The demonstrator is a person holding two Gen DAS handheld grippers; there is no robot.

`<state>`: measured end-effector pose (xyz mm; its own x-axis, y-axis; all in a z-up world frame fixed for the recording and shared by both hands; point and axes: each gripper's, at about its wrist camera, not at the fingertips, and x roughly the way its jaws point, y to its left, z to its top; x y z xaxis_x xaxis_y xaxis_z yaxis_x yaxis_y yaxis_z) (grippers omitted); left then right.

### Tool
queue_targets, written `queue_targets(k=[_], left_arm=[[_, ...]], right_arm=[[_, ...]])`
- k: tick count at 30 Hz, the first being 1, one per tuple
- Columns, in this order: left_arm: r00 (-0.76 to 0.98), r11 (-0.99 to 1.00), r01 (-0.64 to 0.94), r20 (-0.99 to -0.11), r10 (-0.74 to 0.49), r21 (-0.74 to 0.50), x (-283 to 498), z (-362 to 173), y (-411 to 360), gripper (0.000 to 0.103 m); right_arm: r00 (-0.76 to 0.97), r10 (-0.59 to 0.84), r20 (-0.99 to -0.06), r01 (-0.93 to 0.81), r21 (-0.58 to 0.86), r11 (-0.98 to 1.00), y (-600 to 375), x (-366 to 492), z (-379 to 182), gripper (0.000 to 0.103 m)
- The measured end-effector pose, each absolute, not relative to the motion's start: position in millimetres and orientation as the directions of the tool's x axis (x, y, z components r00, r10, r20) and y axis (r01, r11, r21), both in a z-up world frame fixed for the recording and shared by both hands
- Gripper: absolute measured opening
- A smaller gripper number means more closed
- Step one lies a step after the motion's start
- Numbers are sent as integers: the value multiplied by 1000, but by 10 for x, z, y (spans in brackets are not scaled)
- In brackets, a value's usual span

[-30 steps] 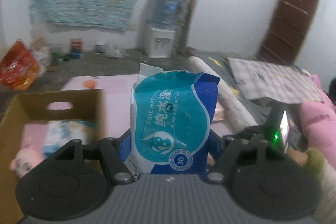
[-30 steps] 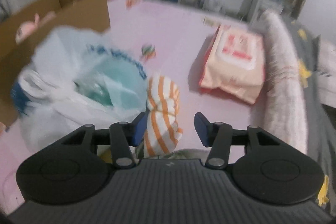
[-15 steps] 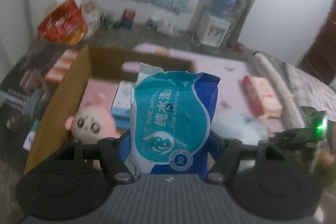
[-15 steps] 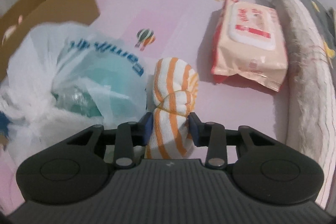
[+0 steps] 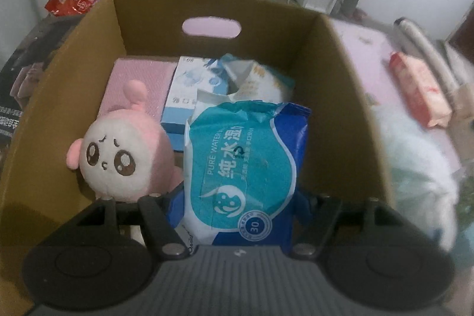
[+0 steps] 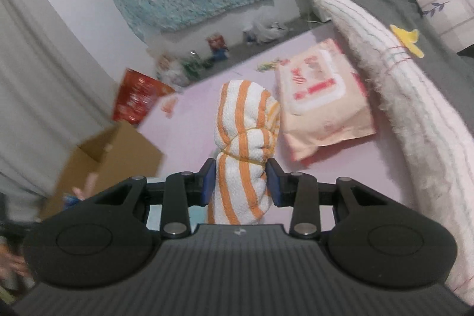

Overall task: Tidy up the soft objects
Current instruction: 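Carry the wipes pack into the box with the left tool while the right tool carries the towel toward it, then release the wipes pack in the box with the left tool while the right tool drops the towel beside it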

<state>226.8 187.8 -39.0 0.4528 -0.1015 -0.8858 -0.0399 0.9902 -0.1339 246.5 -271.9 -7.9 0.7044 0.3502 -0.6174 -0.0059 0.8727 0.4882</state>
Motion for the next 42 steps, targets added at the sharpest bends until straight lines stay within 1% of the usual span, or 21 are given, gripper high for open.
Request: queue_targets(k=[2,5,6,7,9,12,17,19,23,25,26,28,35,40,42], left_arm=[[434,993,-43,-897,-80,-109,2307,-471,1899,71],[410,993,-49,-909,-74,-103,2338,-570,1942,71],[407,993,-53,-910,-78,-108,2336,-590,1955,71],[407,992,-54,-910,-82,-113,2338,-611,1962,71],[415,991,-55,-905,-89,-122,2323,-621,1968,71],[414,989,-67,-905,-94,-133,2331,-630,1979,72],[417,982,-92,-902,-113,-166,2340,-636,2036,72],[417,978,-101,-900,-124,-182,2331,-638,2062,72],[415,971,-116,-899,-143,-208,2324,-638,2108,73],[413,969,-120,-899,-147,-214,2324,-647,2123,73],[413,969,-119,-899,-148,-215,2319,-643,2123,73],[411,969,-120,-900,-148,-214,2325,-636,2120,73],[409,969,-127,-901,-143,-211,2348,-648,2099,73],[407,969,-133,-903,-137,-207,2361,-642,2070,74],[405,967,-137,-903,-142,-213,2363,-637,2071,76]], right_arm=[[680,398,-616,-32,517,855,-2533,2461,29,35],[612,511,-604,-94,586,805,-2095,2493,162,35],[543,613,-575,-183,631,754,-1918,2500,199,35],[513,646,-565,-201,653,730,-1749,2507,226,35],[458,696,-554,-230,682,694,-1364,2543,245,36],[395,731,-557,-232,709,666,-864,2604,207,36],[355,721,-595,-218,697,683,-262,2660,137,36],[359,699,-618,-212,676,706,-137,2667,99,37],[404,616,-676,-239,572,785,117,2575,79,40],[432,583,-688,-247,531,810,148,2544,88,52],[439,575,-690,-248,522,816,133,2530,91,55],[459,561,-689,-263,498,826,148,2479,115,60],[510,546,-664,-317,445,837,14,2395,237,61],[526,563,-638,-326,460,826,-114,2289,342,61],[533,571,-624,-335,463,820,-164,2233,387,61]])
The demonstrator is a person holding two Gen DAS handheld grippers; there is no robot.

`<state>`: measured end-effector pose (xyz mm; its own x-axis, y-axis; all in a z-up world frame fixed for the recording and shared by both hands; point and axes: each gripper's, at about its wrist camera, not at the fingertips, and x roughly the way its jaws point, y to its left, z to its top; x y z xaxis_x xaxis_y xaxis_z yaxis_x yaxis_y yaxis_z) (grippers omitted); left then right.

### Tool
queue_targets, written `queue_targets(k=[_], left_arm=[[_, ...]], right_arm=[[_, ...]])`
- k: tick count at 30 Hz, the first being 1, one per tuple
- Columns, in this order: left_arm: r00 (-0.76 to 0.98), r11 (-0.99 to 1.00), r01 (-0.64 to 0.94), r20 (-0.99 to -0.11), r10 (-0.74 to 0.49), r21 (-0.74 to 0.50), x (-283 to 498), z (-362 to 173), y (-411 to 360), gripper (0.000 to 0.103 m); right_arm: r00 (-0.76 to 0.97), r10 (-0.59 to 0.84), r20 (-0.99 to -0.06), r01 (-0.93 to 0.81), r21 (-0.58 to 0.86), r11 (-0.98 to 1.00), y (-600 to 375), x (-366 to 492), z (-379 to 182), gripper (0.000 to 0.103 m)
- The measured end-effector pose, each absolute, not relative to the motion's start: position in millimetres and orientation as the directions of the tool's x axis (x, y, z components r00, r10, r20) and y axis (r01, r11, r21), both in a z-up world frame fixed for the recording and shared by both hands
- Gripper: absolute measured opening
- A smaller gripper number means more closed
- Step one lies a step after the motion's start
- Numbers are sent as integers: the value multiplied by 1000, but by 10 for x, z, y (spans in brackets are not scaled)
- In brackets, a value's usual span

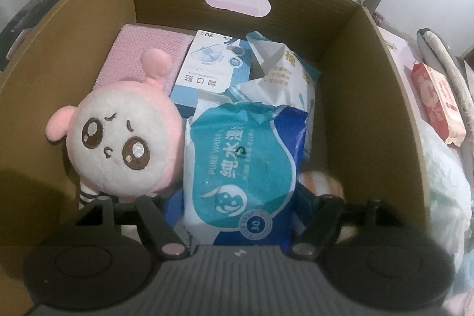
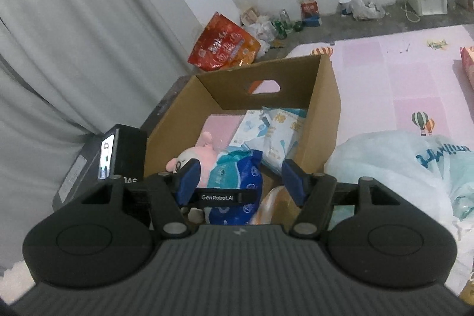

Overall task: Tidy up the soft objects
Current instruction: 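Release the wipes pack in the box with the left tool while the right tool drops the towel beside it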

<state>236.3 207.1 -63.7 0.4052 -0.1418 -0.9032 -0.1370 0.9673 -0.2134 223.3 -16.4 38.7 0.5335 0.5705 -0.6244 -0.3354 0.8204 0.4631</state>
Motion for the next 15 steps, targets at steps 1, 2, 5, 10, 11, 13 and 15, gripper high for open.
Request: queue_targets(k=[1,2,5,10,11,13,15], left_arm=[[407,966,-137,-901,-148,-221,2360,-626,2073,77],[410,964,-137,-899,-154,-228,2361,-613,2079,77],[439,963,-133,-885,-153,-233,2330,-534,2076,81],[490,971,-95,-859,-147,-220,2166,-284,2050,81],[497,971,-76,-853,-160,-226,2111,-235,2038,81],[487,970,-35,-852,-194,-241,2012,-171,1989,75],[453,965,-1,-861,-233,-262,1942,-163,1920,68]], right_arm=[[535,573,-620,-339,463,819,-179,2209,405,61],[537,574,-618,-342,463,818,-202,2171,420,61],[541,585,-605,-356,465,811,-284,2059,473,61],[549,607,-575,-364,489,793,-547,1775,568,61],[552,610,-568,-362,496,789,-608,1722,581,61],[561,615,-553,-350,515,782,-764,1599,600,63],[581,609,-540,-334,524,784,-917,1496,612,64]])
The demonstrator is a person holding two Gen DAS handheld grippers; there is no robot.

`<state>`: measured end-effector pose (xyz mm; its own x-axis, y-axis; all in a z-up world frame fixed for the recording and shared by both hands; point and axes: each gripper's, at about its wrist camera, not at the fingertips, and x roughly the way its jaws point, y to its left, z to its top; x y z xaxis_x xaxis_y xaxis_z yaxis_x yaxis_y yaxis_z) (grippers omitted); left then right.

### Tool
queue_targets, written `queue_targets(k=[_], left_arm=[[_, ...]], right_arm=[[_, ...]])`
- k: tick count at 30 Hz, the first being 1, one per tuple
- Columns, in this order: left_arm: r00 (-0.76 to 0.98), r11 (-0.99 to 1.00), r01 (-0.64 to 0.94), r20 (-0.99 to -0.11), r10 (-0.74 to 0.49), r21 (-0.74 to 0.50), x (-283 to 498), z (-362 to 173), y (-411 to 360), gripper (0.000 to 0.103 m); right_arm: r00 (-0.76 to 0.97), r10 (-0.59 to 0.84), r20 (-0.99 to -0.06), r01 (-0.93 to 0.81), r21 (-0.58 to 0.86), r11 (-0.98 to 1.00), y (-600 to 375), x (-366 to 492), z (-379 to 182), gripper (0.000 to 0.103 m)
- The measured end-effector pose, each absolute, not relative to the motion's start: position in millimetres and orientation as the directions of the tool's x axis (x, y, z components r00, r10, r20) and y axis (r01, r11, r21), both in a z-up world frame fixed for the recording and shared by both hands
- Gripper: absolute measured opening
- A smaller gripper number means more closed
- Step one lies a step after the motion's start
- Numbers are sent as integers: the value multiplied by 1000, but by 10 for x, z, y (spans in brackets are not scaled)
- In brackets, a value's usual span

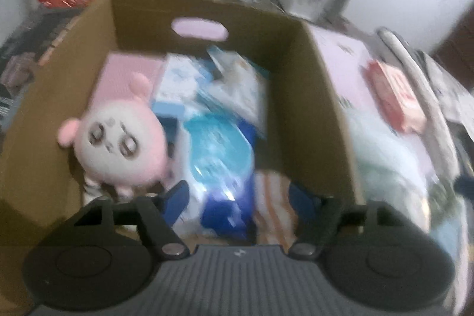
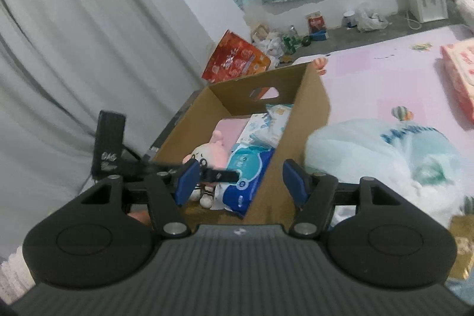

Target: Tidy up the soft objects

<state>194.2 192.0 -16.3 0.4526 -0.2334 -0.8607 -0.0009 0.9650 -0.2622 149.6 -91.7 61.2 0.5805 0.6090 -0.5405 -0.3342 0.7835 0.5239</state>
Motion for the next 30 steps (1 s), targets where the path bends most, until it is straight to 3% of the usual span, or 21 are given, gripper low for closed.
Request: queue_targets(k=[6,20,30], left_arm=[[333,947,14,-891,-308,-322,1945,-399,1778,45],[229,895,-130,-891,-392,-428,2174,-825,1730,38],[337,903,-75,-863,-376,-423,2019,-528,1755,33]], right_arm=[[608,583,-539,-285,537,794,-1225,1332,547,66],[619,564,-548,-213,574,791,-1441,1294,375,69],[616,562,-552,-199,581,789,-1455,1292,302,70]])
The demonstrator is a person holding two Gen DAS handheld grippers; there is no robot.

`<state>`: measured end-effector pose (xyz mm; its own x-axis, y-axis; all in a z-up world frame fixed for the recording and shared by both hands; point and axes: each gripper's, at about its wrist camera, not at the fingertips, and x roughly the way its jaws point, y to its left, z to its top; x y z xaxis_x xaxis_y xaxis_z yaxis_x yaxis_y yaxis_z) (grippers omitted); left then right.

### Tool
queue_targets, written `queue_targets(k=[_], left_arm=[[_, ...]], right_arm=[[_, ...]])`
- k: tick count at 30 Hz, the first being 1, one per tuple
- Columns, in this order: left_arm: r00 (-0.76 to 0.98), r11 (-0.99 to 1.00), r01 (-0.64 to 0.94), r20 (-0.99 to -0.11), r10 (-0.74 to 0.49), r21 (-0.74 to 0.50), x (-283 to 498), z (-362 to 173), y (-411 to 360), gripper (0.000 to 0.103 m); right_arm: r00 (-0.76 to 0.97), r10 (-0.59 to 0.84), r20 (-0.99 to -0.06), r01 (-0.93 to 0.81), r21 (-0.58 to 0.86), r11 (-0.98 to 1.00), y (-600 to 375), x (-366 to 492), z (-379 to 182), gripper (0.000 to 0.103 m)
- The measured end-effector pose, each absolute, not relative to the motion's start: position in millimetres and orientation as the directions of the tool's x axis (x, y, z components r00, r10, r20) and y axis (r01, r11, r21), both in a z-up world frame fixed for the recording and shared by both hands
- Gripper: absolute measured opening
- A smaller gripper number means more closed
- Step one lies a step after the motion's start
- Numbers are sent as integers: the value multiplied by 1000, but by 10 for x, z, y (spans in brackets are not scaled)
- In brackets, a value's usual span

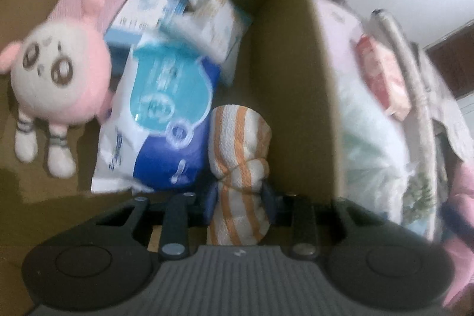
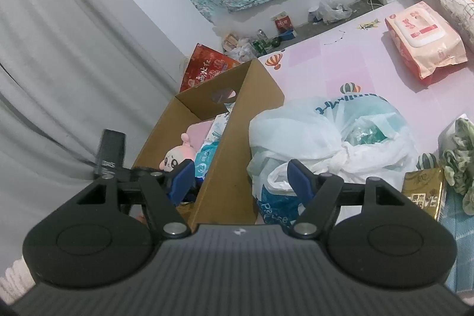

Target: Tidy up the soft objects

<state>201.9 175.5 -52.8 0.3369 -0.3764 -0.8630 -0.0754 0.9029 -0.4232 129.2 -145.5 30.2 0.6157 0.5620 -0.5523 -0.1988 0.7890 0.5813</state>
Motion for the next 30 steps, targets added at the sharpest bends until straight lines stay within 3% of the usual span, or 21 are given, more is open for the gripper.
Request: queue_targets(k=[8,11,14,19,23,27,30], left_arm=[[451,927,-37,-835,-317,-372,2225,-217,1661,34],[465,939,-19,-834,-297,-345,2320,-253,1571,40],[506,942,-48,-821,-265,-333,2310,-269,1608,56],[552,948,-81,-806,-214,-307,2156,-105,1713,63],[652,960,-67,-740,-164,-272,1818,261,1737,71],[786,979,-58,-614,-76,-196,1326,664,1585,81],[830,990,21,-550,-96,-139,1006,865,1329,87]], right_arm=[[618,563,-548,-197,586,786,-1455,1279,279,70],[628,552,-548,-190,579,793,-1496,1239,270,71],[643,538,-544,-184,572,799,-1582,1170,261,73],[698,489,-523,-138,572,808,-1931,972,272,74],[784,393,-481,-45,586,809,-2385,703,303,77],[857,246,-452,89,601,795,-2872,364,267,81],[876,176,-449,164,621,767,-3153,127,155,82]])
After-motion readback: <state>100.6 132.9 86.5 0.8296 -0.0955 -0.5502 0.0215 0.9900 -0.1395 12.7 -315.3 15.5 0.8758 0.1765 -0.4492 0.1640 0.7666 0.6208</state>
